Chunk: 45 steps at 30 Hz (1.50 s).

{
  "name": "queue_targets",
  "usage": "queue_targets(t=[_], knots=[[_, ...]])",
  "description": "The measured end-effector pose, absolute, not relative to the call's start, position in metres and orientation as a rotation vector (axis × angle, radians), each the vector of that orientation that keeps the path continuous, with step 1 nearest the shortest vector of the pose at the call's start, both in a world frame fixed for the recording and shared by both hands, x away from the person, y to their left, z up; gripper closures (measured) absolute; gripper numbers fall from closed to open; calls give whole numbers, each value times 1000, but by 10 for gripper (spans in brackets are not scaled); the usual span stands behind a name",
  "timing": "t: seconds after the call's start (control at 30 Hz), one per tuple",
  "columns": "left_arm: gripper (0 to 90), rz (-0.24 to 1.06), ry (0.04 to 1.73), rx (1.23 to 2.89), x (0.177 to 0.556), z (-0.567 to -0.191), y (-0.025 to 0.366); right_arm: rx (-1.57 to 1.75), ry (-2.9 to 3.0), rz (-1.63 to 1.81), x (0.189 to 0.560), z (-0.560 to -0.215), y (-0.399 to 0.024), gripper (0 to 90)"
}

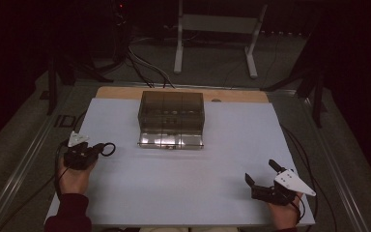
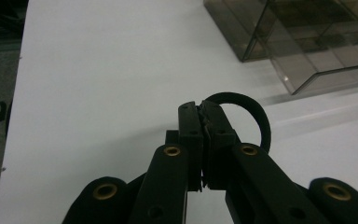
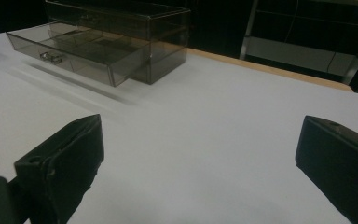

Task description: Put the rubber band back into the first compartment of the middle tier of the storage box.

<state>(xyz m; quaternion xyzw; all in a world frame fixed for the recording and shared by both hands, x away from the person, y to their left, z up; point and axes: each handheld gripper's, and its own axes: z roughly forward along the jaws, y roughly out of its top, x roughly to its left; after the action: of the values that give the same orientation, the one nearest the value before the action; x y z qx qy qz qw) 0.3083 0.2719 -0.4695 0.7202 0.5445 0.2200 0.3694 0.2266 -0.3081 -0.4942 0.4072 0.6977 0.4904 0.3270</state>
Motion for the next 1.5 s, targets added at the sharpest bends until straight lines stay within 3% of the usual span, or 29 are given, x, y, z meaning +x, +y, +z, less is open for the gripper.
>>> queue_targets(t=[1.5], knots=[[890,557,1306,1876,325,-450,235,1067,1832,1286,227,-495,-308,14]])
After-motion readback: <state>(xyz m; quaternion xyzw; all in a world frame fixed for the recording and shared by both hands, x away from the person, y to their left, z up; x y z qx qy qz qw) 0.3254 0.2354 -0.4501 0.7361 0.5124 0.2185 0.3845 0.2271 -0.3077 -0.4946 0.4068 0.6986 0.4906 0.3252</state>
